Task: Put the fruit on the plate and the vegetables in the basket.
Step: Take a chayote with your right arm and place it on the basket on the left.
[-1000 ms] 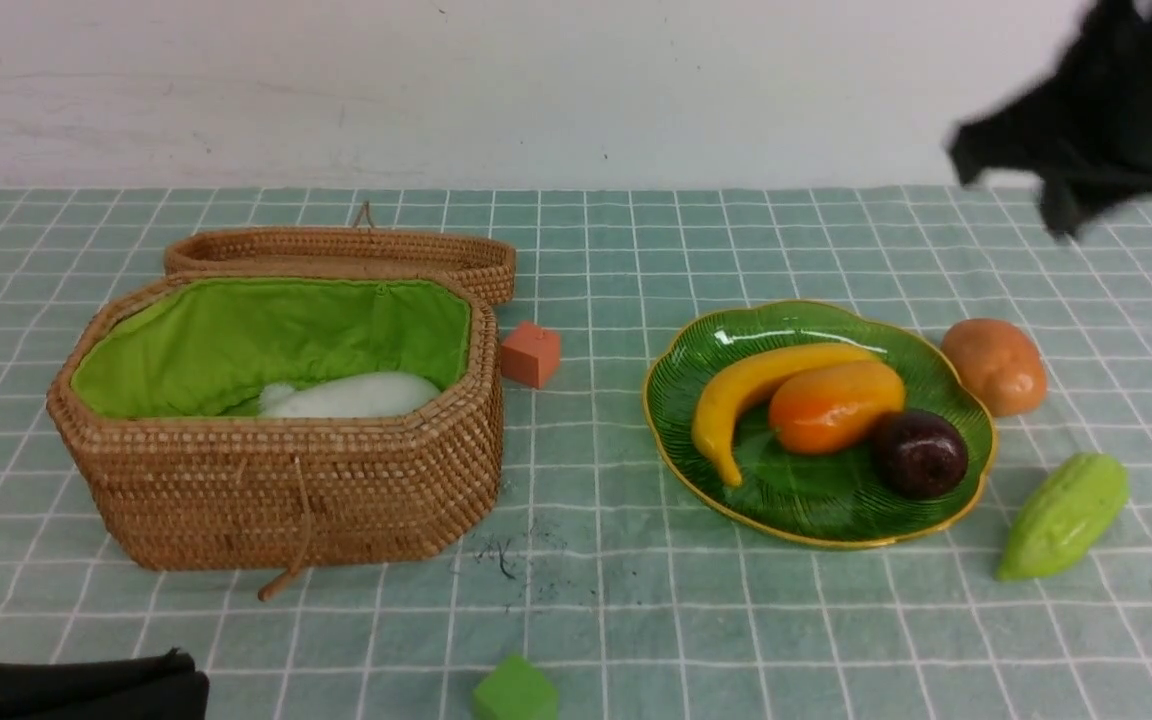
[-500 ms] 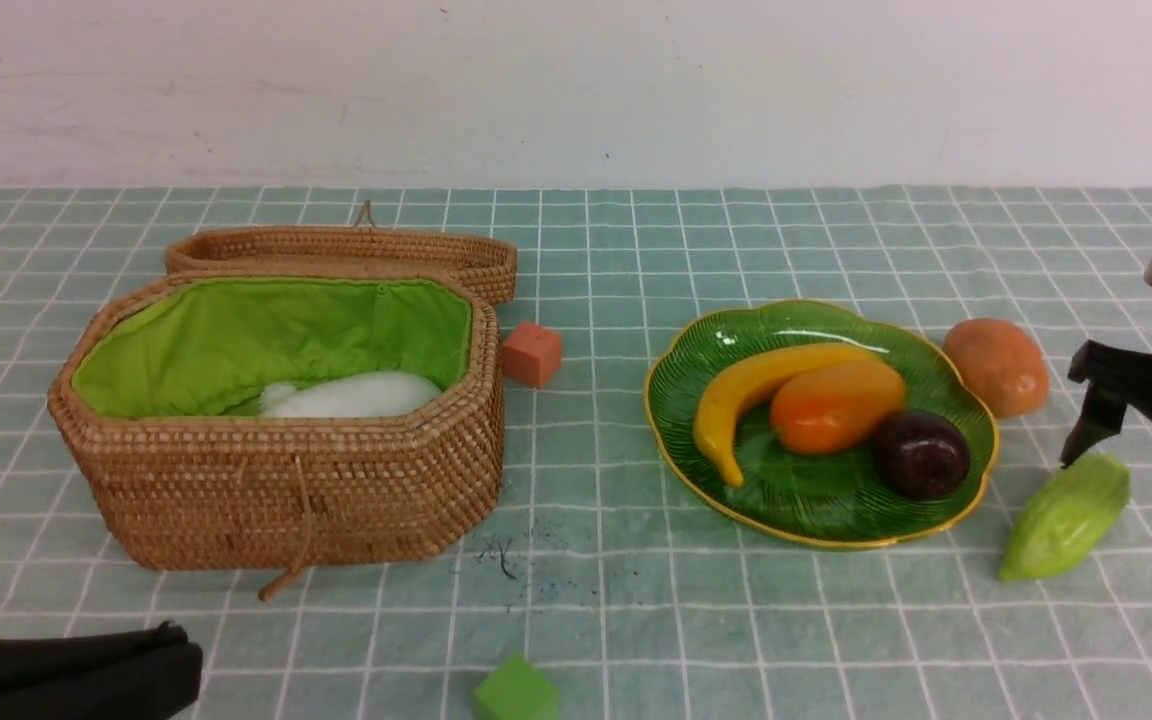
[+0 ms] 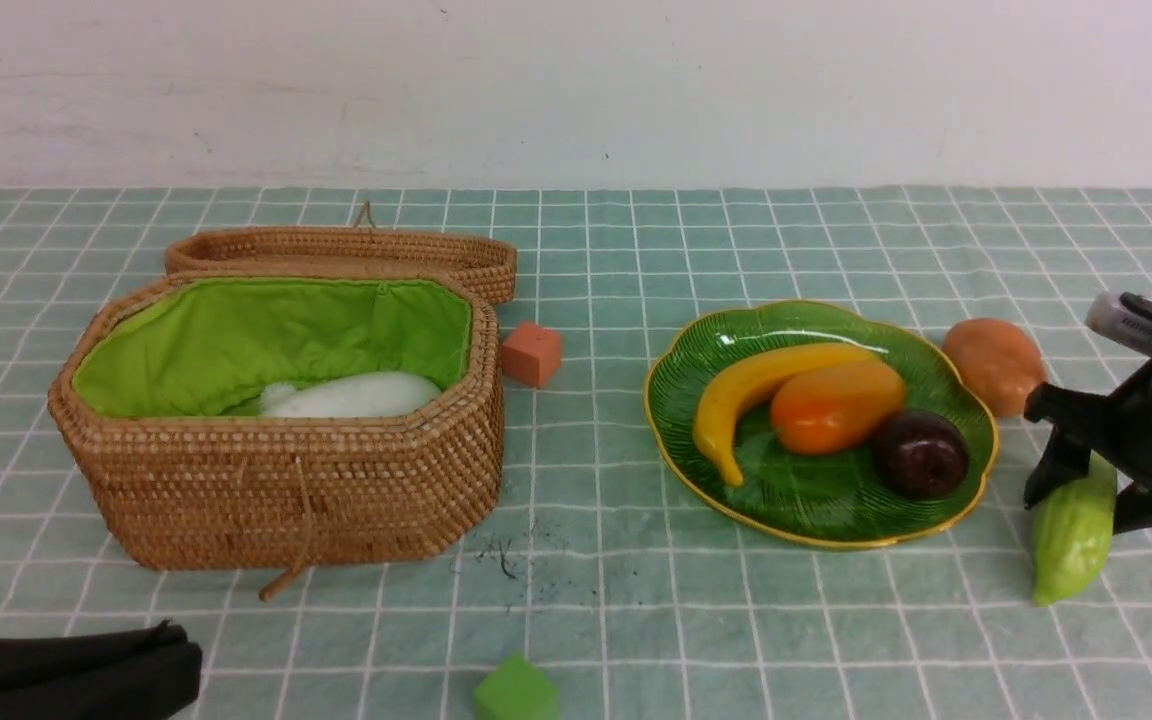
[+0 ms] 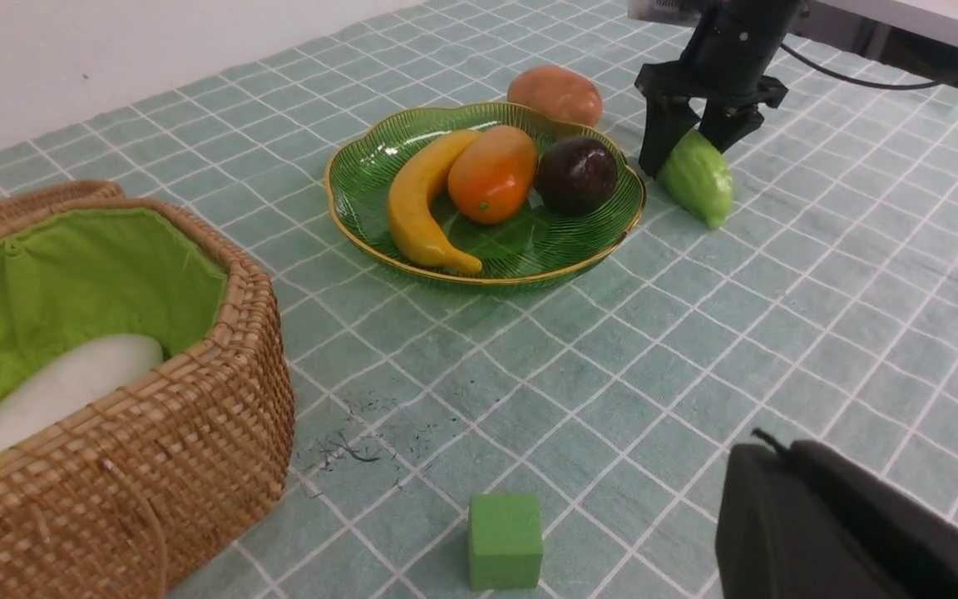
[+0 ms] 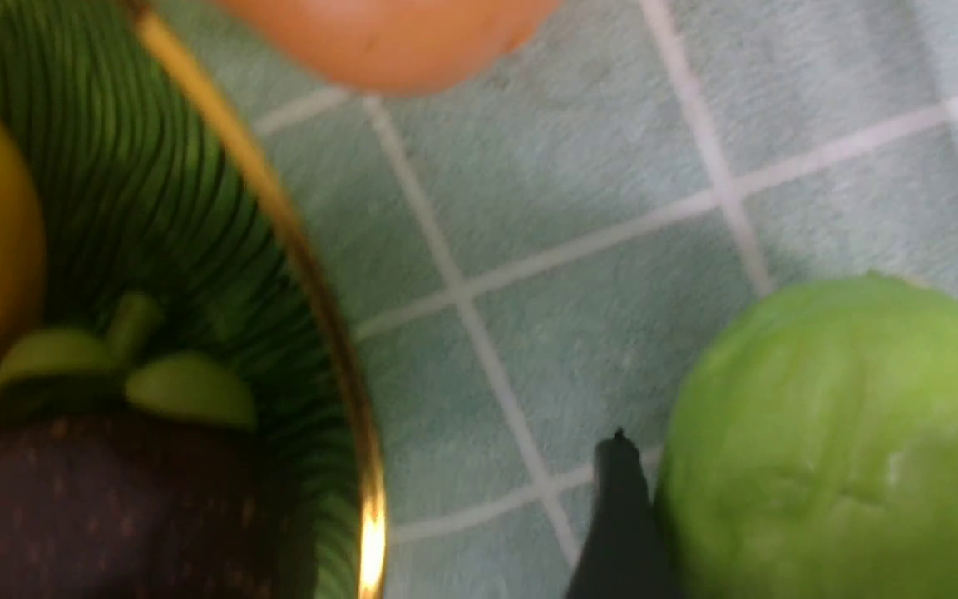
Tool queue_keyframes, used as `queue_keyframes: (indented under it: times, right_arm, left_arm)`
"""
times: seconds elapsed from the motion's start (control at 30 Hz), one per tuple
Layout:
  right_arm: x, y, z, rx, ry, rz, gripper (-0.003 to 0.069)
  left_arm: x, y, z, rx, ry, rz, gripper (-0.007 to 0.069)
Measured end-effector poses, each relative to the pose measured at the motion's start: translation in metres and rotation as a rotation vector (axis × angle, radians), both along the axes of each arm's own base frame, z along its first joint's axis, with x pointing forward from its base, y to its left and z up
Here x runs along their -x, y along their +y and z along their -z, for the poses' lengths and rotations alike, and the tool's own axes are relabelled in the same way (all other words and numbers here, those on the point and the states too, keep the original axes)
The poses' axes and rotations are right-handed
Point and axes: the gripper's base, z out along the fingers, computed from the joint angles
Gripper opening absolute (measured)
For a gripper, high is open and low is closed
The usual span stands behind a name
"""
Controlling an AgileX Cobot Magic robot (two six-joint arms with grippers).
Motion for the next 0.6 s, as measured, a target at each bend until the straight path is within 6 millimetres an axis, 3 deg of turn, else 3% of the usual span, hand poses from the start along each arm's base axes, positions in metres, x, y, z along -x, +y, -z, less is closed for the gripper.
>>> queue_keyframes:
  times: [0.13, 0.3, 0.33, 0.37, 0.4, 0.53, 0.6]
  right_arm:
    - [0.009, 0.003, -0.02, -0.005, 0.006, -0.058, 0.0447]
    - [0.023, 0.013, -0.094, 0.029, -0.145, -0.109, 0.0447]
    - [0.024, 0.015, -0.097, 0.029, -0.15, -0.114, 0.0447]
    - [0.029, 0.027, -0.123, 0.04, -0.218, -0.173, 0.0447]
    - [0.029, 0.029, -0.125, 0.042, -0.225, -0.187, 0.0447]
    - [0.028, 0.076, -0.161, 0.006, -0.361, -0.41, 0.0447]
    - [0.026, 0.134, -0.188, -0.046, -0.517, -0.648, 0.0447]
  left_arm:
    - [0.0, 0.0, 0.0, 0.001, 0.0, 0.0, -0.001]
    - [0.0, 0.0, 0.0, 0.001, 0.0, -0.001, -0.0008]
    - [0.0, 0.0, 0.0, 0.001, 0.0, -0.001, -0.0008]
    - [0.0, 0.0, 0.0, 0.001, 0.0, -0.001, -0.0008]
    - [0.0, 0.0, 0.0, 0.002, 0.001, -0.001, -0.0008]
    - [-0.001, 0.0, 0.0, 0.02, 0.006, -0.015, -0.0008]
    - [-0.004, 0.003, -0.003, 0.058, -0.005, -0.072, -0.0008]
